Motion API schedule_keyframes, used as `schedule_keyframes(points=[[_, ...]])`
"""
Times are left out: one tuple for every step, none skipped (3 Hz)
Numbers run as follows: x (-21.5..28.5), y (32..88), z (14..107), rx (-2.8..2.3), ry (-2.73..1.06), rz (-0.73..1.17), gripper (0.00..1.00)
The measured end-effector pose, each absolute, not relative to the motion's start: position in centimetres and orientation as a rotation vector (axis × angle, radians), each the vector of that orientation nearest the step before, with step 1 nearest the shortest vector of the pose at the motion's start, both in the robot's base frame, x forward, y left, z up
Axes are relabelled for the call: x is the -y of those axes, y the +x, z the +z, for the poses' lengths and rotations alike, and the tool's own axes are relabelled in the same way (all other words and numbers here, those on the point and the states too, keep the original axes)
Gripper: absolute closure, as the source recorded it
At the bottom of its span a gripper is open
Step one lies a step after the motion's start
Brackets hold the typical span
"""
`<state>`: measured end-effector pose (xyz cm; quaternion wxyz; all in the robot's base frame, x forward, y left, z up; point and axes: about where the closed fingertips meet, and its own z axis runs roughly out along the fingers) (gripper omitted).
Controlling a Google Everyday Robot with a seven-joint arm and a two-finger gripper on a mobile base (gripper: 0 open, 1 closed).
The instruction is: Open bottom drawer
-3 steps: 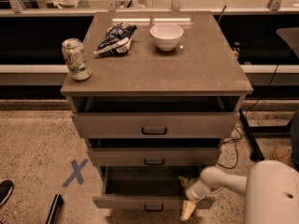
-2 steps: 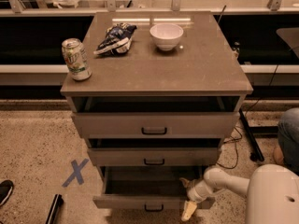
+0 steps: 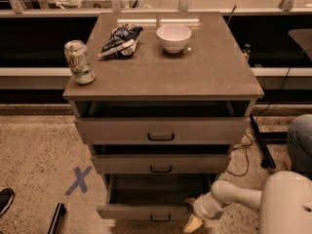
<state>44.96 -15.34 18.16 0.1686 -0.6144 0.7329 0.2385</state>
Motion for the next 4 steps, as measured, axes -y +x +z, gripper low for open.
schedule_keyframes(points=[[15.0,44.8,20.6,-2.099,-1.75,0.647,0.0],[15.1,45.3,22.3,-2.083,-1.75,0.62,0.0],[15.8,47.2,23.5,-2.059,-1.748,0.566,0.19],[17.5,50.0,24.1,-2.022,-1.718,0.514,0.5]])
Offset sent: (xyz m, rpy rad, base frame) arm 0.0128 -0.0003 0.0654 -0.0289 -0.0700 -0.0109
